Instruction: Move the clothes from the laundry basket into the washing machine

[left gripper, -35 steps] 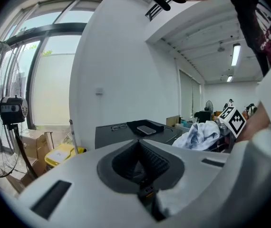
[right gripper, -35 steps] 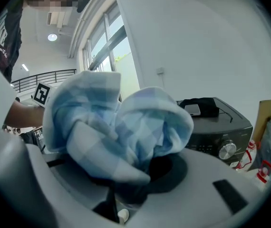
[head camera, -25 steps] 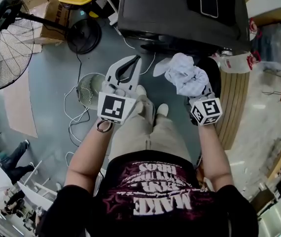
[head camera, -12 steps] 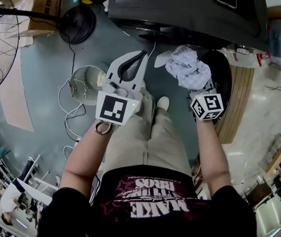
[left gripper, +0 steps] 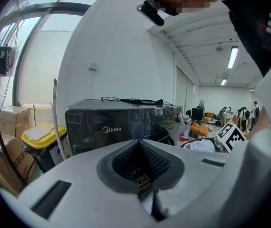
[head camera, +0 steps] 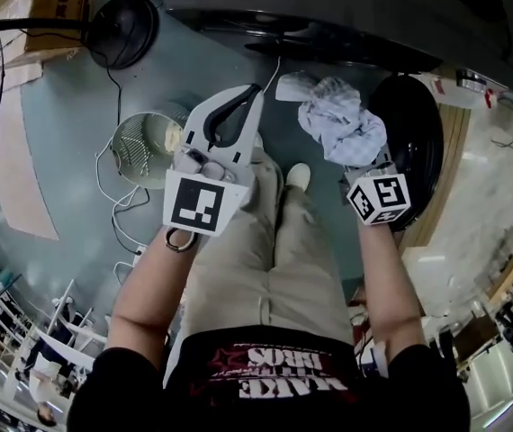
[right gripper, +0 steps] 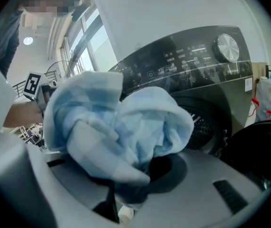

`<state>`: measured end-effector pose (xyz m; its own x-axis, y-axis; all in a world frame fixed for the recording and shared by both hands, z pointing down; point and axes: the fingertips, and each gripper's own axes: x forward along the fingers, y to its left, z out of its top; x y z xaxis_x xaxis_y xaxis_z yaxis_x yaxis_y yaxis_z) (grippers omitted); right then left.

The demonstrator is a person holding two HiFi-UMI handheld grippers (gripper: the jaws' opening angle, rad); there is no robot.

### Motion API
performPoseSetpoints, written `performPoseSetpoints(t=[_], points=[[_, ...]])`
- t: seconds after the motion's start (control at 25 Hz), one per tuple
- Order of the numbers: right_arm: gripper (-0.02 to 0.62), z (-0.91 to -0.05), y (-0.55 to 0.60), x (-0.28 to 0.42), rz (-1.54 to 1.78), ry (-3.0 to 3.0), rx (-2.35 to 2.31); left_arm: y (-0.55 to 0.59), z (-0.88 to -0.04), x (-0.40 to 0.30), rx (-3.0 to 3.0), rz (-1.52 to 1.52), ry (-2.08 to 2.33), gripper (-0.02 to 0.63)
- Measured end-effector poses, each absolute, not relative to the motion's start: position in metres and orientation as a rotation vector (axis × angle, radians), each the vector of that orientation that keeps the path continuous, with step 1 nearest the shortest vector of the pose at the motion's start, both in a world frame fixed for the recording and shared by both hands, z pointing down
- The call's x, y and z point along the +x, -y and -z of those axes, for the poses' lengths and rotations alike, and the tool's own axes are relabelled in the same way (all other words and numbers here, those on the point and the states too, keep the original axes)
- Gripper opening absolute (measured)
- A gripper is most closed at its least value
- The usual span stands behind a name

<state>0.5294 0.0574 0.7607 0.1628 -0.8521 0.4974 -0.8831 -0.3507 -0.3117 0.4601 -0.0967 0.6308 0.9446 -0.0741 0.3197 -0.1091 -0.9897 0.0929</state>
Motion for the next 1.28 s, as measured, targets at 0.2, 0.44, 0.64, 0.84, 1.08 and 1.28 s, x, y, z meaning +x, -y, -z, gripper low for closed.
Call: performPoseSetpoints(t=[0.2,0.44,0.64,0.84,1.08,1.28], points=[[0.133,-0.781,-0.068,0.520,-0.997,1.742,2.347,0.096,-0.651,0.459,2.969,-0.496,0.132,0.005],[0.138,-0.806,-0.052,0.556,-0.964,1.658,2.407,0.099,-0.661,0.454,2.947,-0.528,0.121,0.005],[0.179,-0.846,0.015,0.658,-0.749,1.505,2.615,0.104,-0.670,0.446,2.952,-0.605,0.079,0.005],[0.488,-0.878,0.043,0.685,-0.801,1.523,2.509,0.091,-0.673,0.435,2.955,-0.656,-0.006,0.005],[0.486,-0.880,0.021,0.650,-0.811,1.550,2.377,0.075,-0.685,0.430,2.893,-0.682,-0.022,0.005],[0.465,-0.875,0.013,0.662,-0.866,1.524,2.432,0.056,-0.687,0.436,2.866,-0.671,-0.049,0.005]])
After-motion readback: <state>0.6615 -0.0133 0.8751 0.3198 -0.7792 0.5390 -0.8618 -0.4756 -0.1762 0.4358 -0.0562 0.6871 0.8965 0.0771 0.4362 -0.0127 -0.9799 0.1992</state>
